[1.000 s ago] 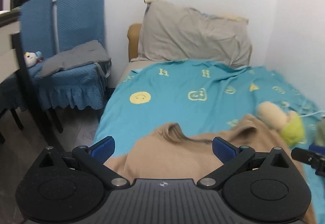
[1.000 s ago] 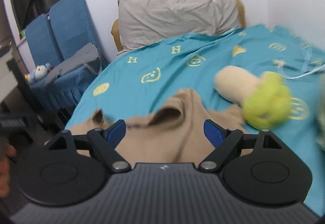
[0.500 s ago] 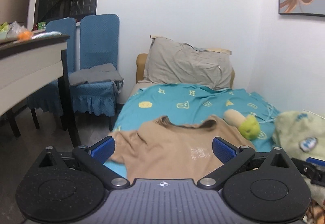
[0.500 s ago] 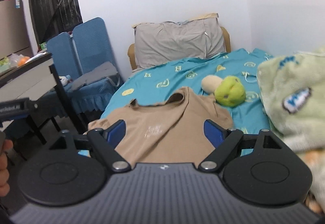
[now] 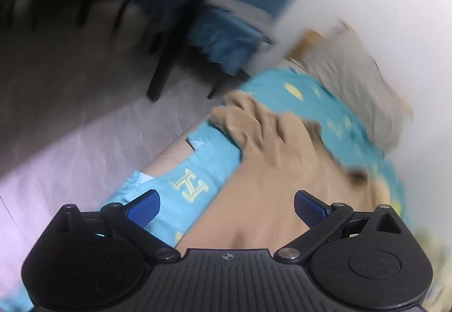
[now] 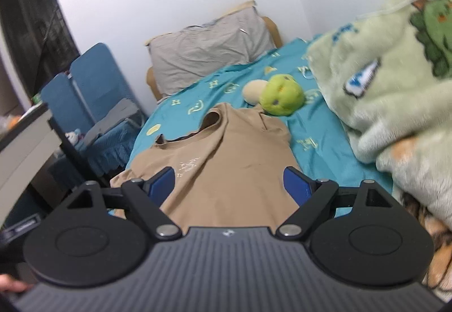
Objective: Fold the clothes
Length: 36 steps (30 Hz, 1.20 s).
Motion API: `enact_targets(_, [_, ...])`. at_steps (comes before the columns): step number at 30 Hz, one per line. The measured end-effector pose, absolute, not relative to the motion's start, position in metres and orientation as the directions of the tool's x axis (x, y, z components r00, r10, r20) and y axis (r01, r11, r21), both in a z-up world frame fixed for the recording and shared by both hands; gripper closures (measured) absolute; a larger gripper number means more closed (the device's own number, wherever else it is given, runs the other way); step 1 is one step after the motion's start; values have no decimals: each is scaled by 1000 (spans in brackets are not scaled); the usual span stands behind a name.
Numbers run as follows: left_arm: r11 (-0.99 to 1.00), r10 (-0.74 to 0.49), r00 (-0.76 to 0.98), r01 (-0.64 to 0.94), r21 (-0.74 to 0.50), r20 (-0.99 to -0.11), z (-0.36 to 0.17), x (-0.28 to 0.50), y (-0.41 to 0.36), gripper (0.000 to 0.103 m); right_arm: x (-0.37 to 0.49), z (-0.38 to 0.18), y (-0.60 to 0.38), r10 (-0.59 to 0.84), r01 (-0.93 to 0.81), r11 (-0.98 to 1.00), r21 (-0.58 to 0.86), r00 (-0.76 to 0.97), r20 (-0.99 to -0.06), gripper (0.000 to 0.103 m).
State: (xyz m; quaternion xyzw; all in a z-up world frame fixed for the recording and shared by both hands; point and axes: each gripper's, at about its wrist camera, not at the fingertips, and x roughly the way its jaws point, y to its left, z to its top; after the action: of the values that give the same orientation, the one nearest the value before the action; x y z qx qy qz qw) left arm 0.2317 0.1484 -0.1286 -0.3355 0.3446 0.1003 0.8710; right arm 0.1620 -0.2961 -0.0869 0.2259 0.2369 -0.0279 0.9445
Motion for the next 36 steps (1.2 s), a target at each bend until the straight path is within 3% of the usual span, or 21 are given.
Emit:
enact_targets(5, [635,-40,740,-500,-589,-672,-160,279,176,5,173,-95,-303,86,169,865,472,877,-472,18])
enact_targets(11, [592,-41,764,-501,-632,-643,-189,342,189,13,202,-109,-306,93,196,853,483,854,-511,18])
enact_targets(17, [647,-37,766,-470,-600,-641,-220,404,182,30,242,-131,-308,90,236,845,479,822,-563,18])
enact_targets(20, [694,-15,769,-452,-560,-639,-224,417,177,48,257,-142,-308,102,246,842,480,801,-590,18])
enact_targets(22, [698,-19,775,-442,-563,-631,-225,423,177,72,258,-145,-308,100,252,839,483,800,-591,18])
enact_targets(25, [686,-50,789,-418,-595,-612,-222,426,179,90,257,-147,-309,86,264,838,478,800,-593,18])
enact_targets(29, [749,-36,812,-363,-554,-582,-194,425,183,94,256,-147,-311,69,282,834,475,800,-596,18])
enact_targets(34, [796,175,749,-489,-356,-639,-175,445,200,94,256,-147,-314,44,304,832,465,798,-601,18])
enact_targets(36, [802,182,706,-510,-312,-685,-184,455,202,94,257,-148,-313,34,308,836,454,797,-604,18])
